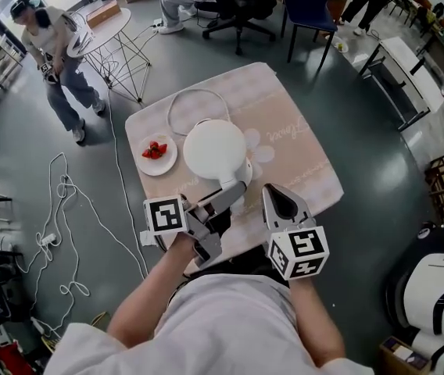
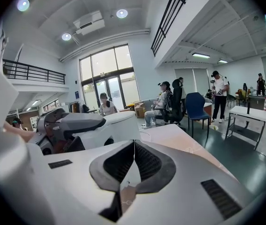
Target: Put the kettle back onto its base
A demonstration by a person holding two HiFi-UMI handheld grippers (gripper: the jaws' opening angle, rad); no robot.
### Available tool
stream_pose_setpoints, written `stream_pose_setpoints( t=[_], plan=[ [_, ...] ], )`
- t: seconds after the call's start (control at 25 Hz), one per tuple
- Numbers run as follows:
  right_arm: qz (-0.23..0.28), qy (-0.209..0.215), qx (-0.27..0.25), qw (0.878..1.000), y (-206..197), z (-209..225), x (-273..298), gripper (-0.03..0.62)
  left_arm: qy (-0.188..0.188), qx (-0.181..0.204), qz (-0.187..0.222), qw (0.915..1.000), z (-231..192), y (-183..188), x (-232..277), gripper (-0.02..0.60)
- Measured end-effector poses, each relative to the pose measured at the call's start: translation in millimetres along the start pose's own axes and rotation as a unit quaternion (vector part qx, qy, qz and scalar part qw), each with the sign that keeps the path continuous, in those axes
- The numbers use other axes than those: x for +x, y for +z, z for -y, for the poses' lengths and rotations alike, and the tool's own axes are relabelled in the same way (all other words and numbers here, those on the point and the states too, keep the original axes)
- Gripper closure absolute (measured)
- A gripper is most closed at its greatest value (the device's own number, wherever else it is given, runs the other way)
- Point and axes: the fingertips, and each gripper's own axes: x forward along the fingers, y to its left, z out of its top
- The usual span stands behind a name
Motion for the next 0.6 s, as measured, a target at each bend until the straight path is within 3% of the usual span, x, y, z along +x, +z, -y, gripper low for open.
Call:
stream_pose_setpoints(
  t=[0.6],
  plan=[
    [-0.008, 0.024, 0.008, 1.0, 2, 27, 11, 0.588, 0.019, 0.001, 0.017, 0.9997, -8, 4, 21, 0.364]
  ],
)
